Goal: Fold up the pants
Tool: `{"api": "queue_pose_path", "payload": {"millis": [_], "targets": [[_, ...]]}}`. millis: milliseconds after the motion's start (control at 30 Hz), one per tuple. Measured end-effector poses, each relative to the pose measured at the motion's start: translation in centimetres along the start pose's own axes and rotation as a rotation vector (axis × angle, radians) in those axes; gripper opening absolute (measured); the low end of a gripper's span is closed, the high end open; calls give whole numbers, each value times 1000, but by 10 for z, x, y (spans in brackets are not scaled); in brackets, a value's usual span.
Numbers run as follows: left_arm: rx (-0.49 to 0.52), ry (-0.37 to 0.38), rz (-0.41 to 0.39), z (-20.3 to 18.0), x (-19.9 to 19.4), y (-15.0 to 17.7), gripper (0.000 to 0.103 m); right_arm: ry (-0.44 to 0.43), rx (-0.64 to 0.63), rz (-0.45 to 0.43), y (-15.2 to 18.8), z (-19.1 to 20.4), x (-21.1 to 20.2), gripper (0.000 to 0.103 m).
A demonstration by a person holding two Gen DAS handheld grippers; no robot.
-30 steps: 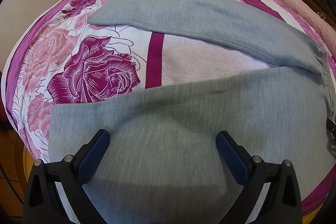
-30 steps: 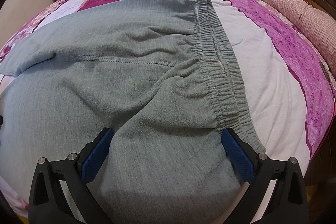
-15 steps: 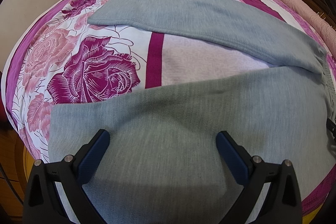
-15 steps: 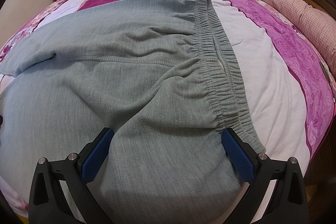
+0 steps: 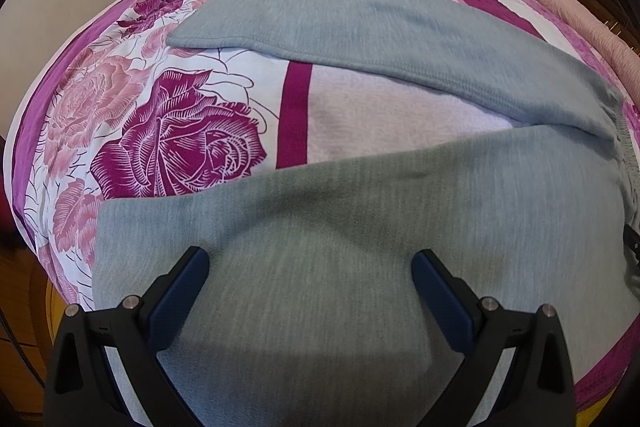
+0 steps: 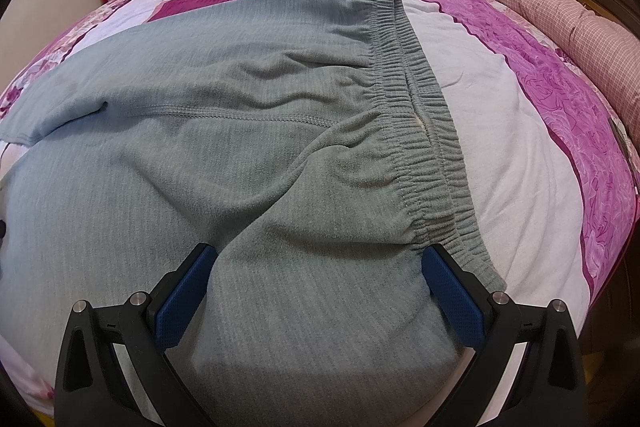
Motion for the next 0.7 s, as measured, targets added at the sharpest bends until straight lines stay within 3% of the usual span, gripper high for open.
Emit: {"api": "queue_pose_path", "payload": {"millis": [700], "targets": [[3,-4,36,1,1,-4,103,-33,-26,11,1,4,-14,103]]}}
Point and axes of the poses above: each gripper's, at about its wrist camera, not at the fingertips, and x roughly the way its jaws point, z to its left, y to its underside, the point moved 7 cm from there along x, roughly the way its jaws point, and after that the axes turned 9 degrees about y, right-handed, at the moved point
